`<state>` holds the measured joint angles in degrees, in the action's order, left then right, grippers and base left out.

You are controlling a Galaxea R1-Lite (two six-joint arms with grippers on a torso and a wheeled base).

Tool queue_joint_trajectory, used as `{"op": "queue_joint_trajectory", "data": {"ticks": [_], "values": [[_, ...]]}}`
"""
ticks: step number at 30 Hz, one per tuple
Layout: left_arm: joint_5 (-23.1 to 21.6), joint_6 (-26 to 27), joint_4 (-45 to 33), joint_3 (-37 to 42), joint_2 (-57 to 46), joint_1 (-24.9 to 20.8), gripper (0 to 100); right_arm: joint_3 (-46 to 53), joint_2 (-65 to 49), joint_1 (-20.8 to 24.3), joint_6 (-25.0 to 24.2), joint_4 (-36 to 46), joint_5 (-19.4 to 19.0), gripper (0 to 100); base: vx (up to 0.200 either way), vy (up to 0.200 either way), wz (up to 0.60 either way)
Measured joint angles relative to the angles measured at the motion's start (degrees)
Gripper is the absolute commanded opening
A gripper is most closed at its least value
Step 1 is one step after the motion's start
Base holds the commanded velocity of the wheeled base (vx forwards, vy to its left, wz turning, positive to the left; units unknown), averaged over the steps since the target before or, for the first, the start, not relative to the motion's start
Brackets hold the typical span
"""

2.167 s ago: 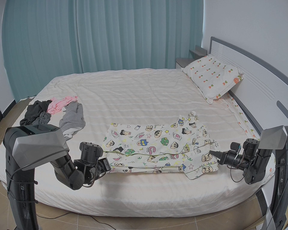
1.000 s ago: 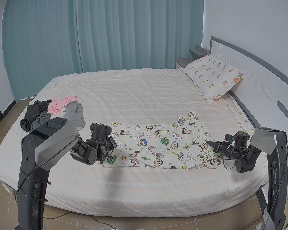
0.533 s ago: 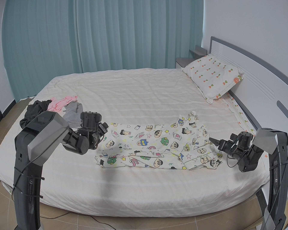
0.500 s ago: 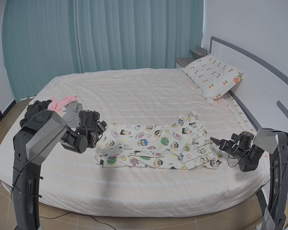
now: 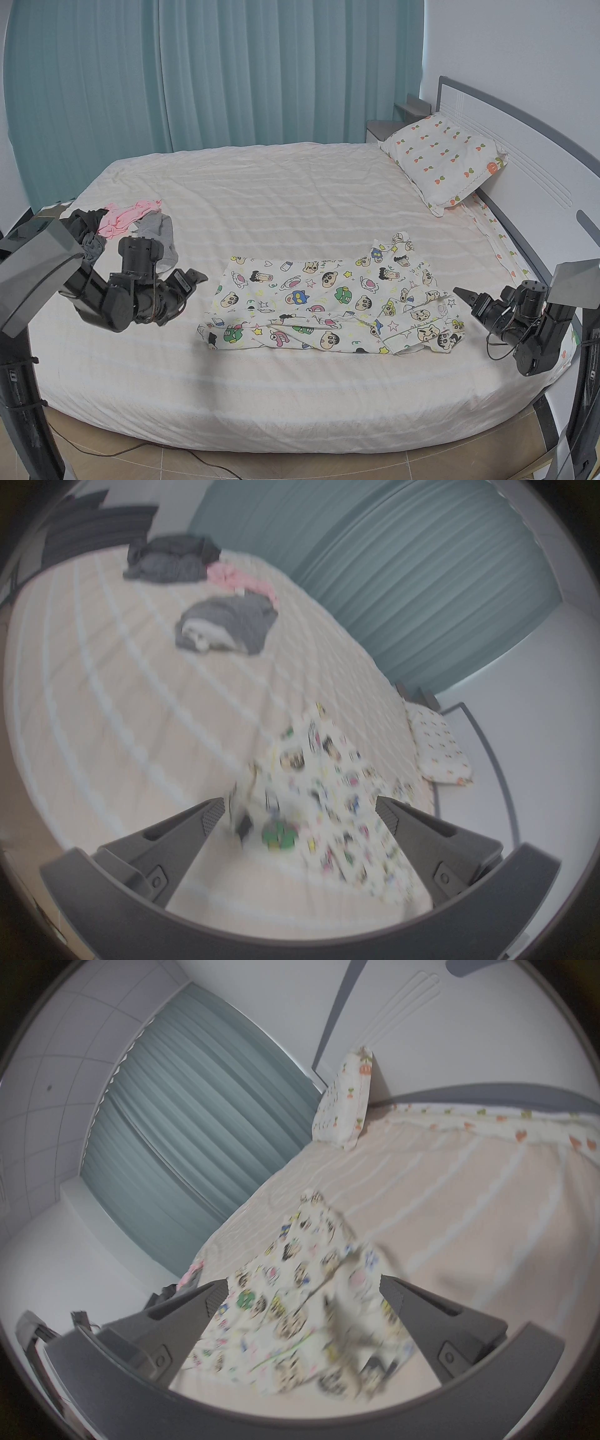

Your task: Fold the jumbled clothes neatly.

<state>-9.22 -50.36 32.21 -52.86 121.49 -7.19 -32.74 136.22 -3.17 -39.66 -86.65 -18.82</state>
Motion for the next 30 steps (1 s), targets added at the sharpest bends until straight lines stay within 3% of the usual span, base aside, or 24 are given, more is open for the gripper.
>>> {"op": "queue_joint_trajectory", "data": {"ticks": [3, 7, 16, 24, 30], "values": [[-6.81, -3.28, 3.32, 7.90, -3.68, -0.02, 100, 5.10, -2.40, 3.66, -7.30, -1.12, 0.60, 100, 0.000, 0.000, 0.00], [-12.13, -8.64, 11.78, 16.40, -7.38, -0.68, 100, 9.84, -4.52, 9.51, -14.68, -2.15, 1.12, 100, 0.000, 0.000, 0.00], [-15.43, -11.67, 23.76, 26.69, -10.06, -4.21, 100, 14.17, -5.13, 16.70, -16.55, -2.33, 1.80, 100, 0.156, 0.000, 0.00], [-15.49, -11.52, 27.03, 28.47, -8.34, -4.85, 100, 14.59, -4.77, 17.52, -16.62, -2.33, 1.88, 100, 0.200, 0.000, 0.00], [-15.41, -11.41, 27.34, 28.55, -7.27, -4.90, 100, 14.62, -4.68, 17.77, -16.62, -2.33, 1.89, 100, 0.000, 0.000, 0.00]]}}
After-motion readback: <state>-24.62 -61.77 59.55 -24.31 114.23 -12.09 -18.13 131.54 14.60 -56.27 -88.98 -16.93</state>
